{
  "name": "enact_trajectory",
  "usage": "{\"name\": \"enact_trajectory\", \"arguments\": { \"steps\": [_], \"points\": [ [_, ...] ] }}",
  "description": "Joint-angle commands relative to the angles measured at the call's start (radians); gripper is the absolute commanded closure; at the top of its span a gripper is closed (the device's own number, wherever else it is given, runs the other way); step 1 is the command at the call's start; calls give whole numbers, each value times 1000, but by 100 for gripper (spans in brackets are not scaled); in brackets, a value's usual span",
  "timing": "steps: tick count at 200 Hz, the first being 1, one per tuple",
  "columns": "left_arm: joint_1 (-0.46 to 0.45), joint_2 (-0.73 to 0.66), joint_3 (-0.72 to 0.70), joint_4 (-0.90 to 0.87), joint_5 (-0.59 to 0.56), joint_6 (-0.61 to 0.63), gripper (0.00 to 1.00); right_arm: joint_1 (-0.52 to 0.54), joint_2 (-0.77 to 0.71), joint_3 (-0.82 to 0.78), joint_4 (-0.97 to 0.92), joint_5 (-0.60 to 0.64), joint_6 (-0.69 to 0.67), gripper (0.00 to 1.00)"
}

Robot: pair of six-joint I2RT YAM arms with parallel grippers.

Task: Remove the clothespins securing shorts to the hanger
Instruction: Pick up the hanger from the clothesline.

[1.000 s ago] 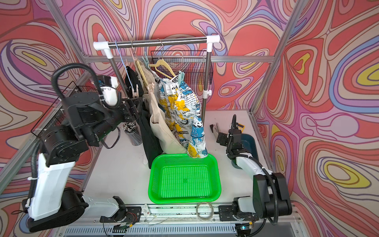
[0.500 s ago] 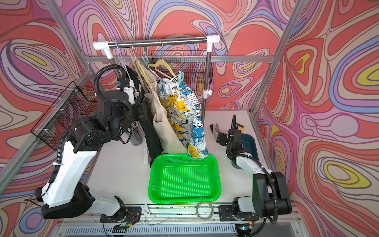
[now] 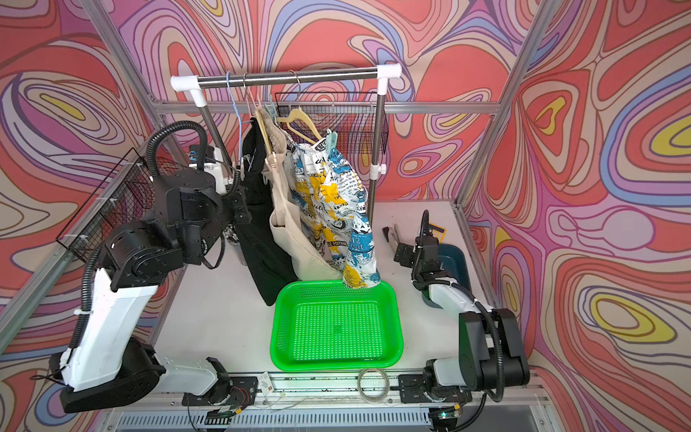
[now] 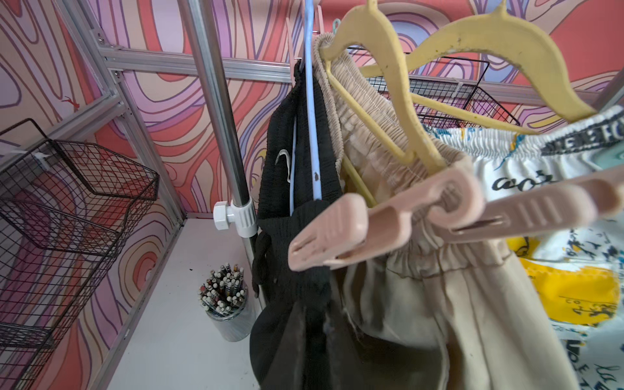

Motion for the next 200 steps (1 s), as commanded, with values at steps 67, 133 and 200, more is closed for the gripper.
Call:
{"name": "enact_trajectory", "arguments": {
  "steps": [67, 133, 200],
  "points": [
    [-6, 9, 6, 0, -2, 69, 91, 2, 13, -18, 19, 4, 15, 2],
    [1, 1, 13, 23, -1, 73, 100, 3, 10, -21, 17, 4, 18, 3],
    [1, -28, 72, 96, 43, 157, 100, 3, 8, -24, 21, 10, 18, 3]
  ]
}}
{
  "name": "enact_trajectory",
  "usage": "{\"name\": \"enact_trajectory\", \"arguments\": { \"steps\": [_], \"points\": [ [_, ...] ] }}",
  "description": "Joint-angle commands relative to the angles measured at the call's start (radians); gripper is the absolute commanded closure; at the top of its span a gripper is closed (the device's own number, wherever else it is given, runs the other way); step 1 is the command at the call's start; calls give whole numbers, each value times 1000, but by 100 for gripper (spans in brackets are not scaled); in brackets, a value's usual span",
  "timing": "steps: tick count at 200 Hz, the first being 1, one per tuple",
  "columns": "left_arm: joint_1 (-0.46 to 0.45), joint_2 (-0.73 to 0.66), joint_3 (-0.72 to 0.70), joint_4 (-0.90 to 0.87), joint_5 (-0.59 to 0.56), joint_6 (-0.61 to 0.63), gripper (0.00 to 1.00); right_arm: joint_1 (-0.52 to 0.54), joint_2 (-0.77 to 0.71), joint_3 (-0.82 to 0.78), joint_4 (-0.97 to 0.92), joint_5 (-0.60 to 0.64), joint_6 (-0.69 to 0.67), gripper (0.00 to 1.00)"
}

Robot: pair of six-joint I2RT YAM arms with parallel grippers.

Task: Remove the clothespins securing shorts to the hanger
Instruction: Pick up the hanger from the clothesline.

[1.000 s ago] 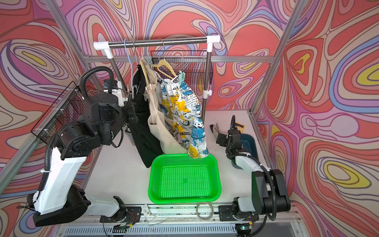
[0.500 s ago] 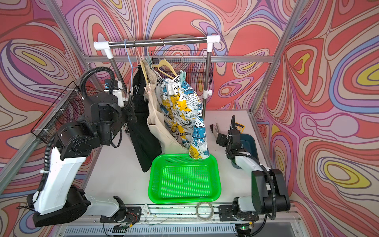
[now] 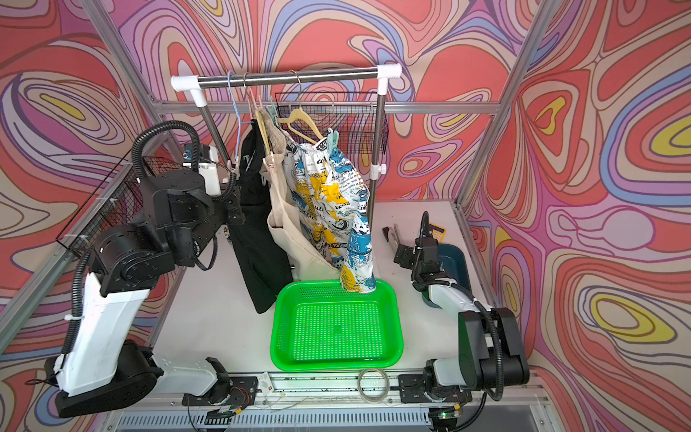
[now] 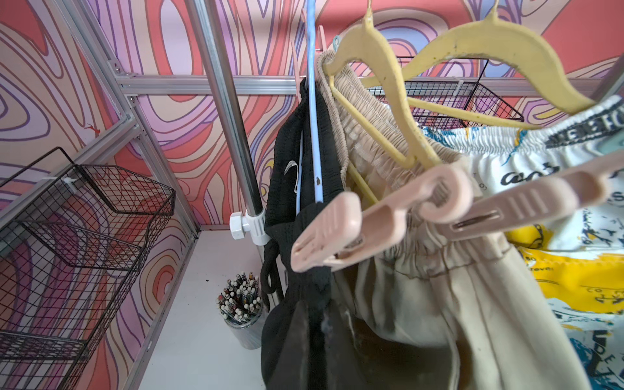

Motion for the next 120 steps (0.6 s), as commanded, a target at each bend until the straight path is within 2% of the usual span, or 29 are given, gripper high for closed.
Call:
{"name": "enact_trajectory", "arguments": {
  "steps": [1, 70, 106, 120],
  "points": [
    [-1, -10, 54, 88, 42, 61, 100, 3, 3, -11, 20, 10, 2, 3],
    [-1, 37, 140, 41, 35, 79, 100, 3, 4, -11, 17, 4, 2, 3],
    [-1, 15, 110, -9, 47, 40, 61, 2, 4, -8, 14, 4, 2, 3],
    [-1, -1, 117, -26, 61, 33, 50, 4, 6, -8, 14, 4, 2, 3]
  ]
}}
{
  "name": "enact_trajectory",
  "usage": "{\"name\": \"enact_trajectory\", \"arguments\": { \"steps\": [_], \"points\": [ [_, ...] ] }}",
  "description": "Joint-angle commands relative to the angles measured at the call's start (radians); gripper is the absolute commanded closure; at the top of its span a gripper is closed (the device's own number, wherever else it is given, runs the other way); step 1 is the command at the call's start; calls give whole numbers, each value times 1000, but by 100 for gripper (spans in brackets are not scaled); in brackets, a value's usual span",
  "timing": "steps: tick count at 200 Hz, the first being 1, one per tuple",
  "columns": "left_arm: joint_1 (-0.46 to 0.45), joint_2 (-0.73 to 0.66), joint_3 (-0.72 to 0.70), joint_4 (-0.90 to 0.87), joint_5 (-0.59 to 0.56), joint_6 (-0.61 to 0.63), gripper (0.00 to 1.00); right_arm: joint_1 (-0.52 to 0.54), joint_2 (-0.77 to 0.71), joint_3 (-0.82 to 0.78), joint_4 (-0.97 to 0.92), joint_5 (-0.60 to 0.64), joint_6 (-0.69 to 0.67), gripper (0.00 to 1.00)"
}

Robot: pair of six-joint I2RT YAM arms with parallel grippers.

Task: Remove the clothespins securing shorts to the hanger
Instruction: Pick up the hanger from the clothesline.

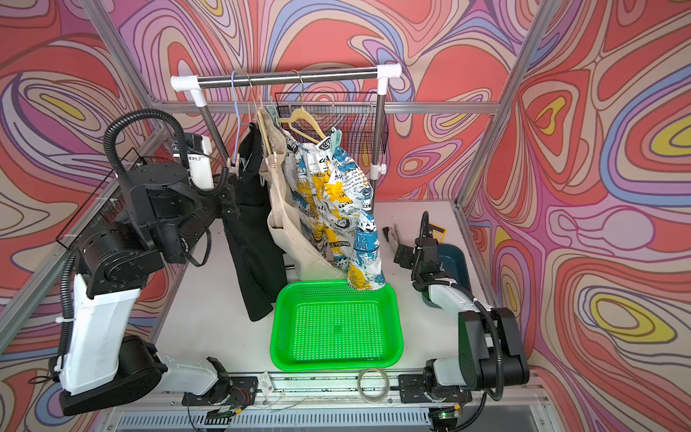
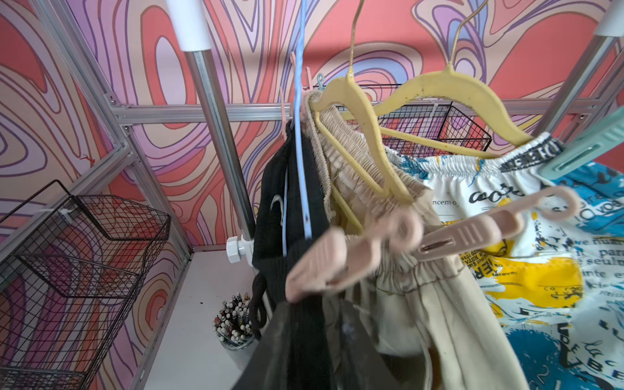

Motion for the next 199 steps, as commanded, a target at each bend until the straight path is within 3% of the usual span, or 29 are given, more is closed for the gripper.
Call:
{"name": "enact_trajectory", "arguments": {
  "steps": [1, 19, 38, 64, 95, 138, 170, 199],
  "points": [
    [0, -35, 8, -14, 25, -17, 50, 4, 5, -8, 14, 4, 2, 3],
    [0, -64, 12, -9, 11, -7, 43, 3, 3, -9, 15, 2, 2, 2],
    [1, -70, 40, 24, -20, 25, 43, 3, 3, -10, 15, 3, 2, 2],
    [13, 27, 192, -12, -10, 27, 43, 3, 7, -9, 17, -1, 3, 2],
    [90, 150, 295, -35, 162, -49, 44, 3, 4, -11, 17, -4, 3, 2],
    [130, 242, 291, -15, 276, -105, 43, 2, 3, -11, 15, -8, 3, 2],
    [166, 261, 283, -4, 248, -135, 44, 2, 7, -9, 16, -10, 5, 2],
    [173, 187, 150, 83, 232, -148, 45, 2, 4, -11, 17, -10, 5, 2]
  ]
}}
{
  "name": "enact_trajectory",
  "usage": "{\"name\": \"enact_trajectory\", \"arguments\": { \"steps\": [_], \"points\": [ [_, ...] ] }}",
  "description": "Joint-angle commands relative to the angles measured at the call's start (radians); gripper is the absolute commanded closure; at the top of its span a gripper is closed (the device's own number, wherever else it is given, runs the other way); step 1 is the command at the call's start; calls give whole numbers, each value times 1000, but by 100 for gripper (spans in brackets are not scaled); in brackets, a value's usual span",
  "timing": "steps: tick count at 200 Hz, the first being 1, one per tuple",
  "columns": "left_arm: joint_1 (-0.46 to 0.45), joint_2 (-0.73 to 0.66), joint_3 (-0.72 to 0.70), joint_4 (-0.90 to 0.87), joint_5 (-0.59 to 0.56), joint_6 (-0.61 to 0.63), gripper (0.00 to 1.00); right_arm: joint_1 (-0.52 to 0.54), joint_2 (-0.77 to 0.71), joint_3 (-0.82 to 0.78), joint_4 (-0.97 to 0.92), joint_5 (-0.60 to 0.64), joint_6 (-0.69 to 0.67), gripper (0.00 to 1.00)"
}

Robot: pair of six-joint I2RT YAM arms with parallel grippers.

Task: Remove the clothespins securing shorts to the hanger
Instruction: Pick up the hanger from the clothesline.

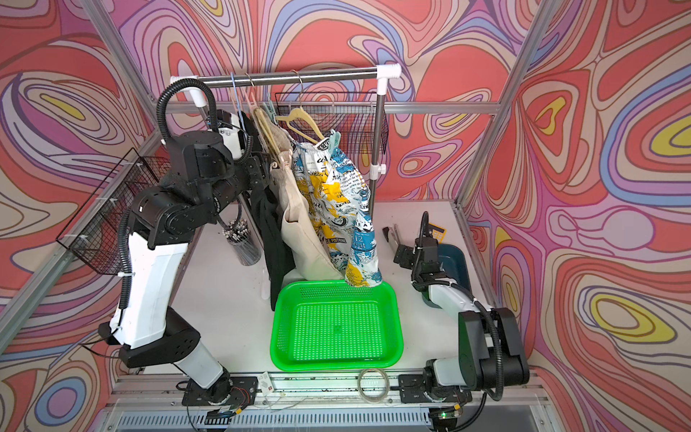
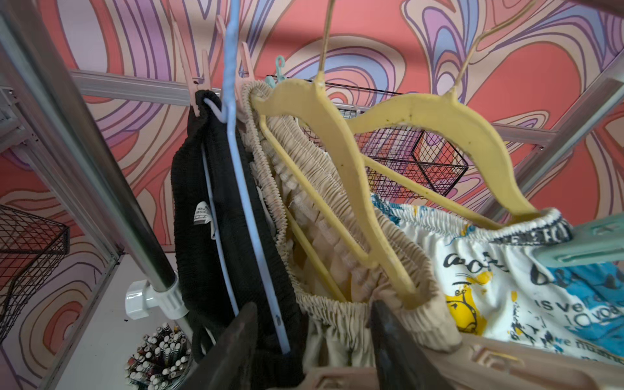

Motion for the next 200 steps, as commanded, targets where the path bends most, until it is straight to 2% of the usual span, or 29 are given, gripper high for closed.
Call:
{"name": "enact_trajectory", "arguments": {
  "steps": [1, 20, 49, 63, 85, 102, 150, 200],
  "points": [
    [8, -78, -82, 66, -15, -31, 45, 2, 4, -11, 17, -5, 4, 2],
    [8, -123, -147, 120, -31, -30, 45, 2, 10, -6, 15, -7, 4, 2],
    [13, -121, -110, 126, -66, -11, 45, 3, 13, -4, 15, -14, 5, 2],
    [30, -93, -52, 114, -61, -10, 45, 1, 12, -5, 15, -14, 5, 2],
    [101, -1, 114, 15, 34, -57, 49, 3, 10, -6, 15, -15, 7, 2],
    [128, 65, 204, -30, 42, -59, 52, 2, 8, -9, 15, -14, 7, 2],
    [169, 64, 111, 41, 180, -95, 55, 2, 2, -14, 14, -13, 8, 2],
    [172, 67, 65, 84, 245, -133, 56, 2, 2, -13, 15, -14, 8, 2]
  ]
}}
